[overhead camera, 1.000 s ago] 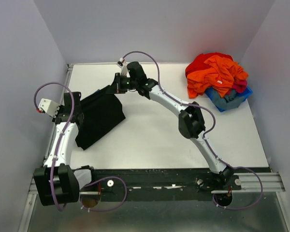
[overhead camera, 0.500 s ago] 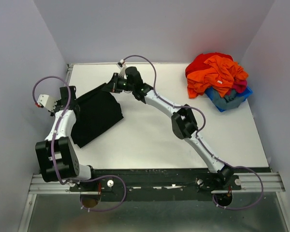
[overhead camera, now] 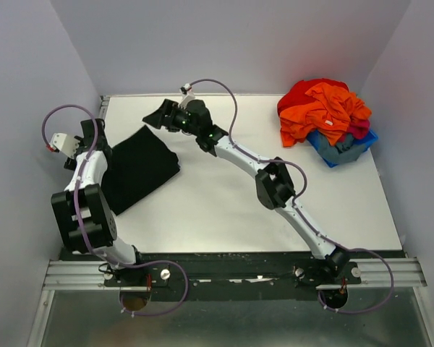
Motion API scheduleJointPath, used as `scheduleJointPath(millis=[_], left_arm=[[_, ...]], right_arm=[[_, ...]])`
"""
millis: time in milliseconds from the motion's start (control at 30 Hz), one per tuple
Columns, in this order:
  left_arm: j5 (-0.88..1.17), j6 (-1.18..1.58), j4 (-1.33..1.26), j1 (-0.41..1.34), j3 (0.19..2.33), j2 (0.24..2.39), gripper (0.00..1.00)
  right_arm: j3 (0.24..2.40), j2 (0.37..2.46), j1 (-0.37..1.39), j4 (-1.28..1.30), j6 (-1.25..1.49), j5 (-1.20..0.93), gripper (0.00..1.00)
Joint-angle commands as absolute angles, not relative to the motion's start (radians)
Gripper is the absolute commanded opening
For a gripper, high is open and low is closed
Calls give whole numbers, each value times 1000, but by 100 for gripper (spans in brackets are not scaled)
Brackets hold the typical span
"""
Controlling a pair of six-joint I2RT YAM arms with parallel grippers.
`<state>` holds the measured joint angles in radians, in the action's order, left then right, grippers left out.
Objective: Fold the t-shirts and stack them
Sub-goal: Put the neatly folded tshirt into the corner of the board with both arms
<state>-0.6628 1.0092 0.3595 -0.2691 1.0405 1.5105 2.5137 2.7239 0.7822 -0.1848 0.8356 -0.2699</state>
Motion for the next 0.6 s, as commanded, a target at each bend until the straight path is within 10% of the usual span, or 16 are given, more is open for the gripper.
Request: scheduleJointPath(millis=[0, 333, 567], left_arm=[[-712, 1014, 541, -296, 1205, 1638, 85], [-588, 896, 468, -287, 1215, 1580, 85], [-468, 972, 462, -278, 1028, 1436, 66]], right_arm=[[2545, 2709, 759, -255, 816, -178, 100], [2228, 2481, 759, -239, 695, -305, 83], [2071, 2418, 772, -143, 771, -426, 34]])
